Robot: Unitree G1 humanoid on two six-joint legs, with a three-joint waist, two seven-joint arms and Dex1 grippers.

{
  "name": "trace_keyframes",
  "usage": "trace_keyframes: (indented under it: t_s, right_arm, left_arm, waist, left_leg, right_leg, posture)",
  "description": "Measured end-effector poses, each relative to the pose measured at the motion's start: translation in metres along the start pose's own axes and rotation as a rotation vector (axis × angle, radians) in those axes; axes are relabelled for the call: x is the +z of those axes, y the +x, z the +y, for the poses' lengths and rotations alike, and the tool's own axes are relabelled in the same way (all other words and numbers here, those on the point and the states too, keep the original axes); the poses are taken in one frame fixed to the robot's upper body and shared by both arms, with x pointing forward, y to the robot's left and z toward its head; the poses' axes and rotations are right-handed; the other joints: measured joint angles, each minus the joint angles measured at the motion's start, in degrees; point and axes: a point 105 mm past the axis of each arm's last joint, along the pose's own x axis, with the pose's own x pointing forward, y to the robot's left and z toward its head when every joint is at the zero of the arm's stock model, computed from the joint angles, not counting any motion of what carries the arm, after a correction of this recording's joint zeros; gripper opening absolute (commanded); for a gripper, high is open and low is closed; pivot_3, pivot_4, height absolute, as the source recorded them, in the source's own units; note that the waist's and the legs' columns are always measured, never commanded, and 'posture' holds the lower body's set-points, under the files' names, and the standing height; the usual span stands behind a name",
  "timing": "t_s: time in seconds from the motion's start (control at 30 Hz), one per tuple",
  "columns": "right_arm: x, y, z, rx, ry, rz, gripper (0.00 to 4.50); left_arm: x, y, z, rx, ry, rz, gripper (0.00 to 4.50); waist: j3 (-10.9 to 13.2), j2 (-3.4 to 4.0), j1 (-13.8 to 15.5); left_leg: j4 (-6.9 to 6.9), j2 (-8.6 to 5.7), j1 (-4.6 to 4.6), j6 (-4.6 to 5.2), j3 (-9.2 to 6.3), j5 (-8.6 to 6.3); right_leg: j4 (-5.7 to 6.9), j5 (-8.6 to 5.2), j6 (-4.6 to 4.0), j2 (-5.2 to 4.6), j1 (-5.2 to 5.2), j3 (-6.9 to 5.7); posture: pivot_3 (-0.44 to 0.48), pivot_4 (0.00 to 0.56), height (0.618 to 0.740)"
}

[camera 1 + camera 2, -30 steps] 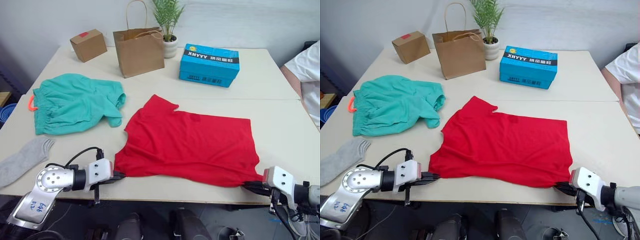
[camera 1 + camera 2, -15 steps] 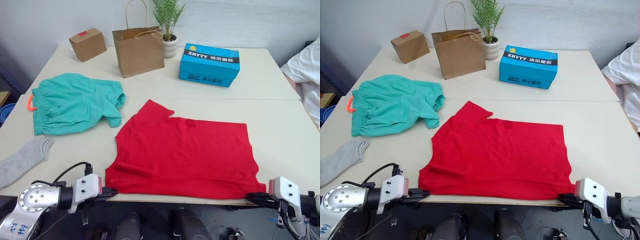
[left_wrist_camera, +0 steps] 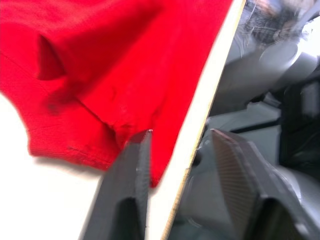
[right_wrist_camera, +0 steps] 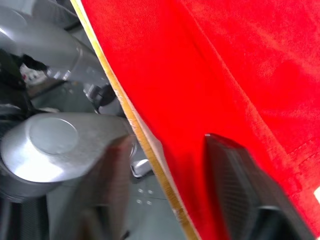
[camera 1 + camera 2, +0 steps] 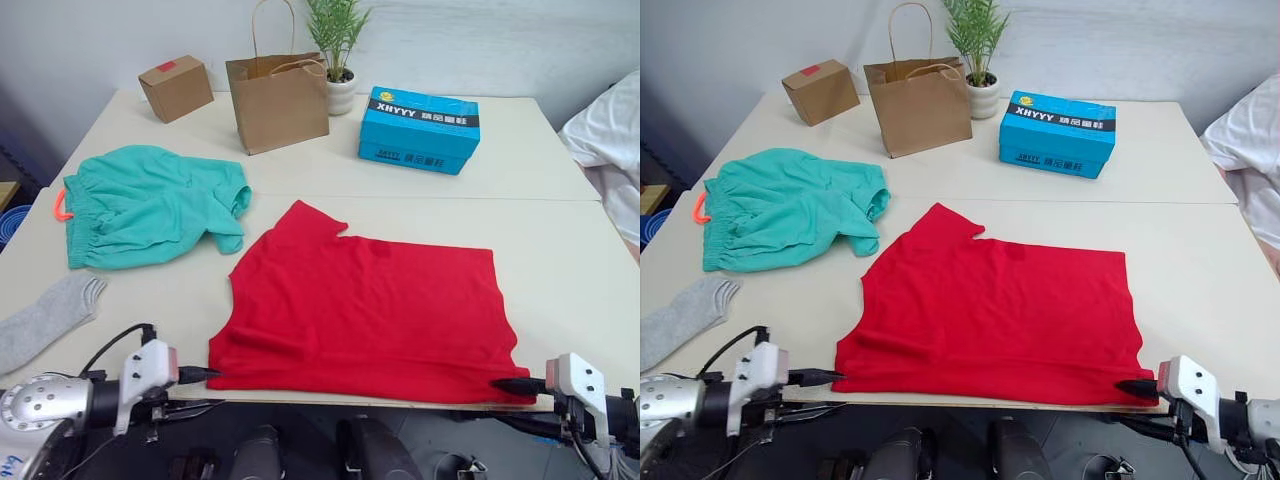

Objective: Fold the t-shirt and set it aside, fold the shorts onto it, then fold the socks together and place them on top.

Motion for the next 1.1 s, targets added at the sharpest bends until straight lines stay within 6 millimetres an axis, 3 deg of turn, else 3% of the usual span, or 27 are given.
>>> trace_keyframes:
  t_s: [0.1, 0.2, 0.33, 0.47, 0.63, 0.8, 0.9, 1.1]
  right_arm:
    - [0.019, -0.008, 0.001, 0.008, 0.048, -0.065, 2.71]
    - [0.038, -0.007, 0.002, 0.030, 0.041, -0.115, 2.56]
    - [0.056, 0.004, -0.003, 0.008, 0.004, -0.182, 1.49]
    - [0.064, 0.020, -0.003, 0.008, -0.035, -0.205, 0.08]
    - [0.057, 0.035, 0.003, 0.018, -0.034, -0.193, 0.03]
    - [0.049, 0.036, 0.005, 0.004, -0.039, -0.184, 0.03]
    - [0.045, 0.036, 0.005, -0.004, -0.043, -0.180, 0.03]
    - [0.034, 0.039, 0.004, -0.023, -0.034, -0.191, 0.03]
  left_arm:
    - [0.023, -0.007, 0.007, -0.002, -0.062, -0.093, 1.90]
    - [0.038, -0.001, 0.010, -0.026, -0.072, -0.152, 1.29]
    - [0.045, 0.021, 0.009, -0.078, -0.049, -0.179, 0.05]
    - [0.045, 0.042, 0.015, -0.089, -0.045, -0.203, 0.00]
    - [0.041, 0.068, 0.027, -0.070, -0.048, -0.222, 0.00]
    - [0.033, 0.077, 0.030, -0.040, -0.056, -0.180, 0.00]
    - [0.016, 0.082, 0.034, -0.011, -0.080, -0.118, 0.00]
    - [0.014, 0.082, 0.036, 0.004, -0.042, -0.111, 0.00]
  waist:
    - [0.01, 0.02, 0.06]
    - [0.01, 0.01, 0.07]
    - [0.00, 0.00, -0.08]
    - [0.00, -0.01, 0.01]
    - [0.00, -0.01, 0.09]
    - [0.01, -0.03, -0.13]
    - [0.01, -0.03, -0.11]
    - [-0.04, -0.02, -0.02]
  left_leg:
    - [0.07, 0.01, 0.00, 0.01, -0.06, 0.01]
    - [0.13, 0.00, -0.01, 0.02, -0.05, 0.02]
    - [0.12, -0.02, -0.03, 0.02, -0.01, 0.01]
    - [0.11, -0.02, -0.05, -0.01, -0.05, 0.00]
    - [0.14, -0.06, -0.10, 0.02, -0.05, -0.02]
    - [0.15, -0.05, -0.03, 0.02, -0.03, -0.02]
    - [0.17, -0.05, -0.01, 0.01, -0.04, 0.00]
    - [0.19, -0.05, 0.04, 0.03, -0.04, 0.02]
  right_leg:
    - [0.06, 0.00, 0.00, 0.00, 0.03, -0.04]
    - [0.06, 0.01, 0.02, 0.00, 0.06, -0.03]
    - [0.04, 0.03, 0.06, 0.01, 0.04, 0.00]
    - [0.11, 0.04, 0.07, 0.05, -0.01, -0.02]
    - [0.11, 0.07, 0.16, 0.03, -0.01, 0.00]
    - [0.16, 0.07, 0.17, 0.03, 0.00, 0.02]
    - [0.21, 0.07, 0.17, 0.04, -0.01, 0.02]
    - [0.22, 0.08, 0.16, 0.00, 0.07, 0.02]
  posture:
    - [0.000, 0.150, 0.740]
    - [0.000, 0.150, 0.740]
    - [0.000, 0.150, 0.740]
    - [0.000, 0.150, 0.740]
    - [0.000, 0.150, 0.740]
    - [0.000, 0.150, 0.740]
    - [0.000, 0.150, 0.740]
    - [0.000, 0.150, 0.740]
